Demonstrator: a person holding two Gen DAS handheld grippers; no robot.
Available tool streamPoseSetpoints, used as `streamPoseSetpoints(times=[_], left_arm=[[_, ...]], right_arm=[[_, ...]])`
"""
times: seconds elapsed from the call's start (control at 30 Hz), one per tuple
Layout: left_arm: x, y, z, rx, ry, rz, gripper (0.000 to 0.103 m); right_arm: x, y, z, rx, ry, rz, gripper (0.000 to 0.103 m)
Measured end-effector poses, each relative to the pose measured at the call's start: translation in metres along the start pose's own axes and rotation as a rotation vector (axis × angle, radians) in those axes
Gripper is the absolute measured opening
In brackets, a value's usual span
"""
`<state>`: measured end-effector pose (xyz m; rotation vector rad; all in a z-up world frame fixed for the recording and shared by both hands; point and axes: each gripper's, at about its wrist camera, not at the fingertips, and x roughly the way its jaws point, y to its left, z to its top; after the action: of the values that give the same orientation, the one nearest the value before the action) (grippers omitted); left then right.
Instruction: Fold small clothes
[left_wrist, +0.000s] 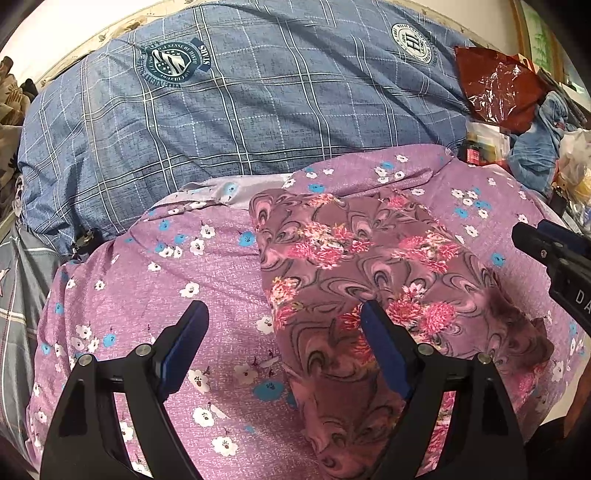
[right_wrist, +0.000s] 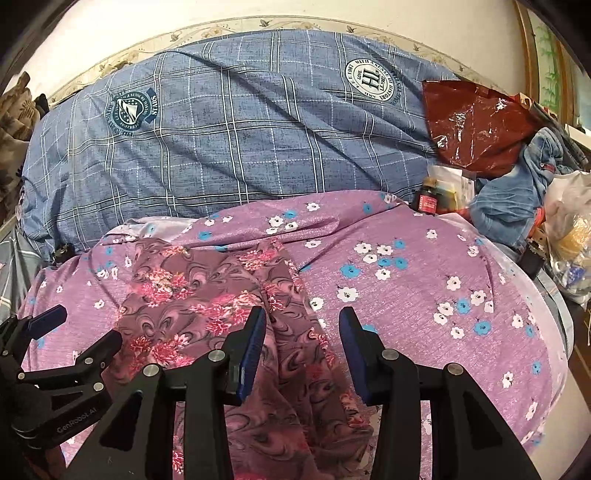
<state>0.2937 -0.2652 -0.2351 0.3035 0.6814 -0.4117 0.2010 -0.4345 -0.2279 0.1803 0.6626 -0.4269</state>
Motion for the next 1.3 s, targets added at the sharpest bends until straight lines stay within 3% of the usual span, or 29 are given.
streamPoseSetpoints(times=[0.2,0.27,0.4,0.47,0.6,0.8,0.93,1.13,1.3], left_arm=[[0.003,0.003,0.0,-0.002,0.01,-0.014,0.085],[0.007,0.012,0.002,-0.031,0.029,-0.039,0.085],[0.016,0.047,0.005,-0.136,0.056,-0.077,0.085],[0.023,0.065,0.005,-0.189,0.072,-0.133,0.086],[0.043,0.077,0.0,-0.214,0.155,-0.256,0.086],[0.058,0.065,-0.008,-0.239,0.264,-0.483,0.086],[0.057,0.057,-0.009,-0.214,0.261,-0.507,0.086],[0.064,0.056,-0.005,-0.254,0.257,-0.575,0.086],[0.08,0.056,0.0,-0.289,0.288,-0.614,0.086]], right_arm=[[0.002,0.0,0.0,0.0,0.011,0.014,0.043],[0.005,-0.004,0.0,0.019,0.03,0.048,0.043],[0.015,-0.028,0.0,0.121,0.083,0.166,0.055],[0.022,-0.046,0.0,0.191,0.106,0.215,0.063],[0.038,-0.073,-0.002,0.287,0.165,0.336,0.065],[0.064,-0.086,-0.003,0.32,0.255,0.502,0.069],[0.091,-0.095,-0.005,0.365,0.325,0.544,0.07],[0.126,-0.1,-0.006,0.443,0.392,0.627,0.07],[0.141,-0.086,-0.002,0.402,0.427,0.697,0.07]])
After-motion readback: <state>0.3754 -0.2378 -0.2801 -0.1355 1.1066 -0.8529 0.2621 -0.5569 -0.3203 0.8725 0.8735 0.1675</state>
